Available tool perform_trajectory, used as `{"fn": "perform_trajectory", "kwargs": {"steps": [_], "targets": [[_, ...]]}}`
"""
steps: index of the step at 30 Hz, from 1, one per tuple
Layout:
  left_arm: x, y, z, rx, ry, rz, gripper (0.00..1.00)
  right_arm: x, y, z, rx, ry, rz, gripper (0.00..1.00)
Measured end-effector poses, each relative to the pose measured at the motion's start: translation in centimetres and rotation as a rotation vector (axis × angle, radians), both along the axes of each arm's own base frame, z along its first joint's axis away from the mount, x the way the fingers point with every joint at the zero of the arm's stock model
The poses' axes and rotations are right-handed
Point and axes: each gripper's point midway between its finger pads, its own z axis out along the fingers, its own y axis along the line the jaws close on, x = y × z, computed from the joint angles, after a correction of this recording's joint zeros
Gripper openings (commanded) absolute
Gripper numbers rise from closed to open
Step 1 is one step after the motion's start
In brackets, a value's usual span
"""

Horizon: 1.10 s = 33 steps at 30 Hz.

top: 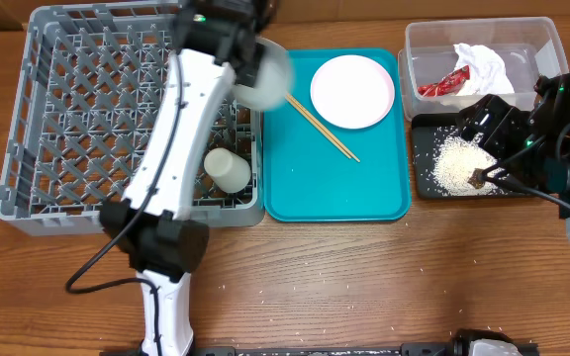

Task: Sort waste into correct bins and load items into the dishwasher
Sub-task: 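Place the grey bowl upright in the dish rack with the left gripper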

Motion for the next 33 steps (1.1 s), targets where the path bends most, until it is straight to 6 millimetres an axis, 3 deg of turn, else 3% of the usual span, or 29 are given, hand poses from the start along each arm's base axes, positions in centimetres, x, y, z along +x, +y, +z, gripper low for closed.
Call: {"fn": "perform_trajectory", "kwargs": {"steps": [2, 3, 6, 12, 15, 33], "targets": [[0.0, 4.2, 1.5, 0.148, -0.091, 0.198, 0.04, 0.0, 0.0, 0.0, 0.0, 0.0, 0.0, 1.0], [0.1, 5.0, 1.5, 0.194, -0.109, 0.242, 0.04, 0.0, 0.0, 0.0, 0.0, 0.0, 0.0, 1.0], [0.3, 6.1, 0.3, 0.298, -0.119, 0.314, 0.04, 0.0, 0.0, 0.0, 0.0, 0.0, 0.001, 1.0], [0.8, 7.3, -5.2, 0.494, -0.02, 0.346, 0.04, 0.0, 0.0, 0.0, 0.0, 0.0, 0.0, 1.0], [1.0, 7.2, -6.9, 0.545, 0.005, 0.341, 0.04, 0.0, 0.0, 0.0, 0.0, 0.0, 0.0, 1.0], [0.0, 3.2, -5.9, 0.629, -0.022, 0.254, 0.04, 0.0, 0.0, 0.0, 0.0, -0.001, 0.0, 1.0]]}}
